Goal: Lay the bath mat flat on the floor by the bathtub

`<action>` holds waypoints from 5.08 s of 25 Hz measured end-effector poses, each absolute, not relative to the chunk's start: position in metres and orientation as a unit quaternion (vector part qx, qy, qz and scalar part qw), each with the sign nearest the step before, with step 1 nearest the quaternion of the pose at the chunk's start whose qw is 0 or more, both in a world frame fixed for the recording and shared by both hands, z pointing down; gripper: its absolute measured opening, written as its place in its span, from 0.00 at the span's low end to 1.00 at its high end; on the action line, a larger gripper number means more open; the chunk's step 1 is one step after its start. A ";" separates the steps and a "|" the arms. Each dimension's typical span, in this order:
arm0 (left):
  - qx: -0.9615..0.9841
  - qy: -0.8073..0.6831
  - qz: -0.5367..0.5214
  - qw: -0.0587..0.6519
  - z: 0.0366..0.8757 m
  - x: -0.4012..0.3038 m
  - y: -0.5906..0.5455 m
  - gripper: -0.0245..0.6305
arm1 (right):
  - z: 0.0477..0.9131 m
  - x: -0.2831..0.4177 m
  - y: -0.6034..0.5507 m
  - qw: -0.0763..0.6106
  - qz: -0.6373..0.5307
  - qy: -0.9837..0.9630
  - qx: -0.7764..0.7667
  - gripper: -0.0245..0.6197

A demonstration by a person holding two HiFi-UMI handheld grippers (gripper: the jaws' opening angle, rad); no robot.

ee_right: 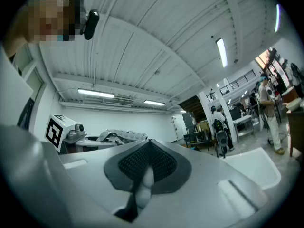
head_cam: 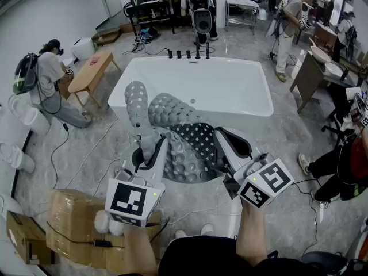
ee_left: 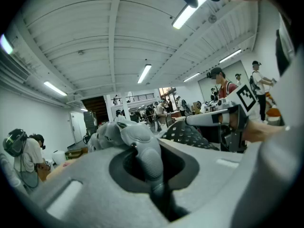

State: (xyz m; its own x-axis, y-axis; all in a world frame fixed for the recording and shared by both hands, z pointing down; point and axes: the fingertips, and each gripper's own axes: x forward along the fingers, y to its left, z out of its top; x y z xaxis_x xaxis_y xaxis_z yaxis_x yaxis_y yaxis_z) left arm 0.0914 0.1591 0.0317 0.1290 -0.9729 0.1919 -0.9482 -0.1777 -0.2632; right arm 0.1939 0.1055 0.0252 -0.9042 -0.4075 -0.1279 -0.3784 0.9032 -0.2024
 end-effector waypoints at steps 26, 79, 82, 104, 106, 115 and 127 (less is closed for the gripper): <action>-0.756 0.628 -0.181 0.030 0.044 0.126 0.208 0.07 | 0.071 0.219 0.147 0.054 -0.125 0.968 -0.209 0.05; -0.840 0.516 -0.152 -0.064 0.122 -0.083 -0.004 0.07 | 0.142 0.030 -0.054 0.021 -0.195 0.921 -0.337 0.05; -0.849 0.503 -0.144 -0.077 0.124 -0.106 -0.022 0.07 | 0.144 0.012 -0.069 0.012 -0.204 0.913 -0.353 0.05; -0.877 0.430 -0.153 -0.153 0.191 -0.121 -0.057 0.07 | 0.220 0.011 -0.094 -0.031 -0.276 0.861 -0.427 0.05; -0.873 0.434 -0.154 -0.162 0.197 -0.118 -0.059 0.07 | 0.227 0.019 -0.098 -0.027 -0.283 0.859 -0.426 0.05; -0.847 0.456 -0.181 -0.202 0.235 -0.110 -0.064 0.07 | 0.270 0.034 -0.109 -0.027 -0.323 0.858 -0.400 0.05; -0.827 0.434 -0.241 -0.263 0.333 -0.068 -0.067 0.07 | 0.367 0.077 -0.115 -0.037 -0.387 0.831 -0.399 0.05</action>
